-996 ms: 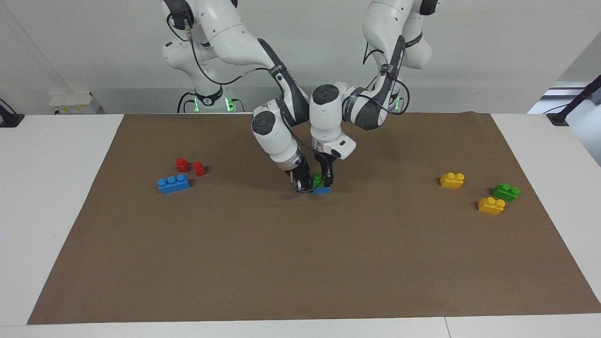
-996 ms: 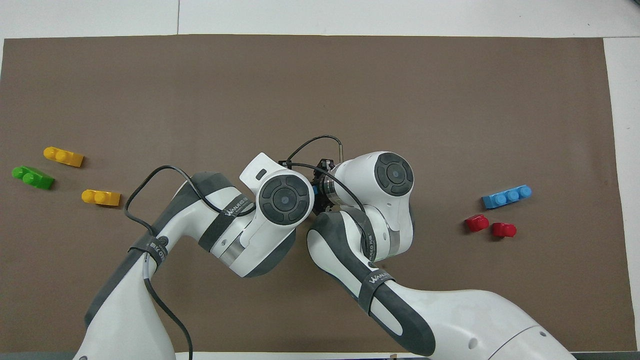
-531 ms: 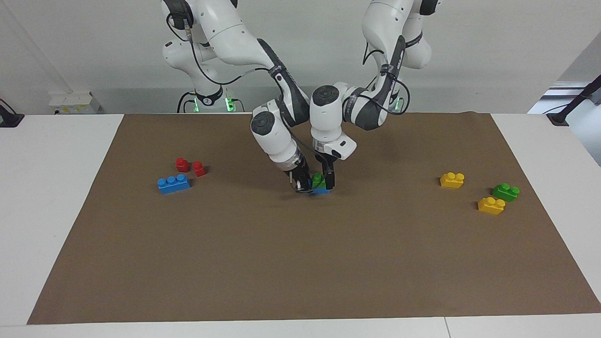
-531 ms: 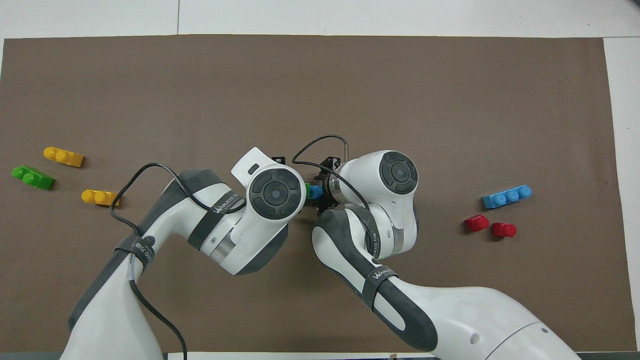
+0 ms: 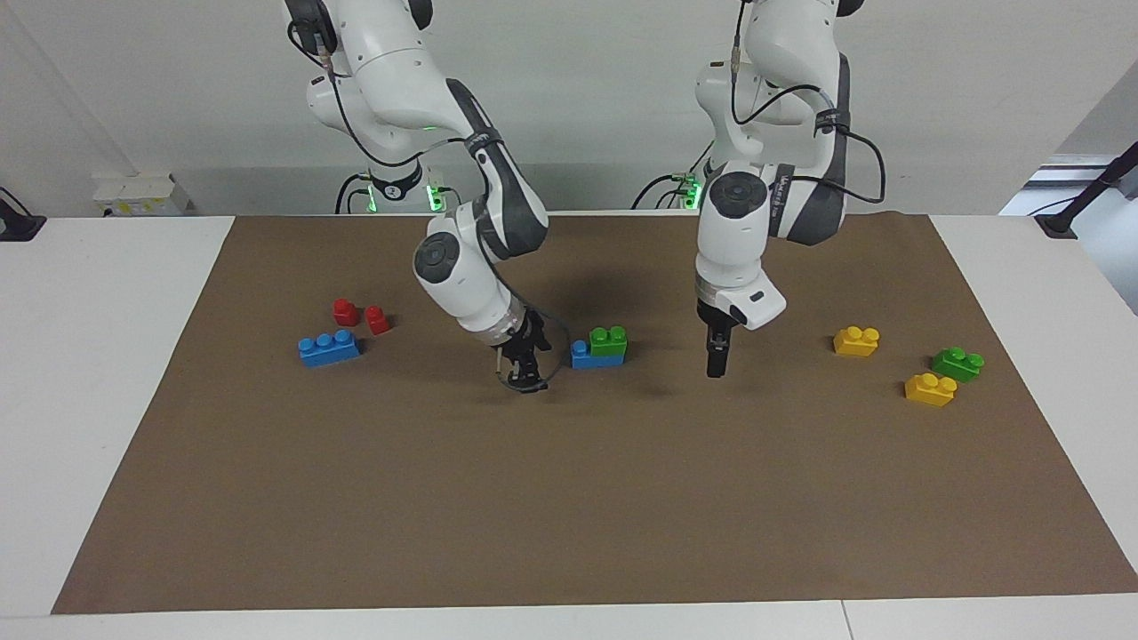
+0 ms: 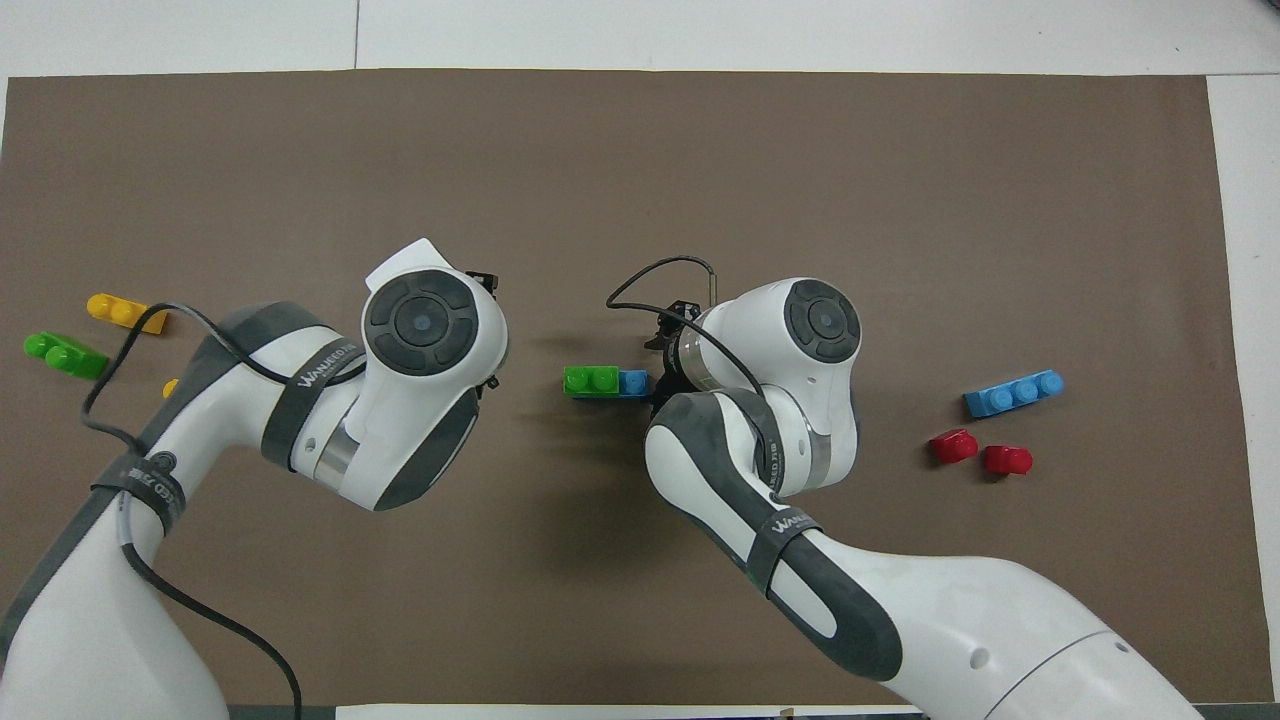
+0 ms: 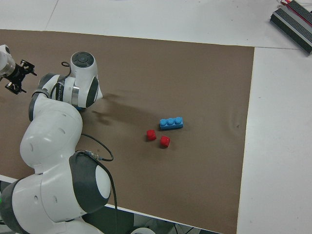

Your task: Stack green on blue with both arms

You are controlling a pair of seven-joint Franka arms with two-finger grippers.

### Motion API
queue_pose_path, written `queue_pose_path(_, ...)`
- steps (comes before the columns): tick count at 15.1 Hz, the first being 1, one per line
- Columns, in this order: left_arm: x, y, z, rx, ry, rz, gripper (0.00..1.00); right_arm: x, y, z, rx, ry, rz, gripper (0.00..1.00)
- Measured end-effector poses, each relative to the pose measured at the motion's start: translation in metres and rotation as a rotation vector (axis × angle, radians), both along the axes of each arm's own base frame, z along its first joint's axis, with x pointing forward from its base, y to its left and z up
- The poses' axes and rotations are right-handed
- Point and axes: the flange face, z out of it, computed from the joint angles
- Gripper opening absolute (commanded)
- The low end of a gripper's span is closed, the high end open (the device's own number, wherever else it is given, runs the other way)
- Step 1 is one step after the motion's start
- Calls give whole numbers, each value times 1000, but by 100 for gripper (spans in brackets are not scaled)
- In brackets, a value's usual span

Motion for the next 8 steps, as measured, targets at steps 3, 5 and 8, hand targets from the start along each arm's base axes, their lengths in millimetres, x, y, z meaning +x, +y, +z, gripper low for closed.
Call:
queue_pose_path(3, 21, 49, 8, 9, 1, -58, 100, 16, -65, 22, 9, -12, 88, 82)
queue_pose_path(5, 33, 83, 14, 23, 10, -156, 100, 21, -111, 39, -13, -45, 203, 89)
queue_pose_path(8, 43, 127, 25, 56, 50, -383, 100, 22, -158, 68, -34, -116, 396, 96)
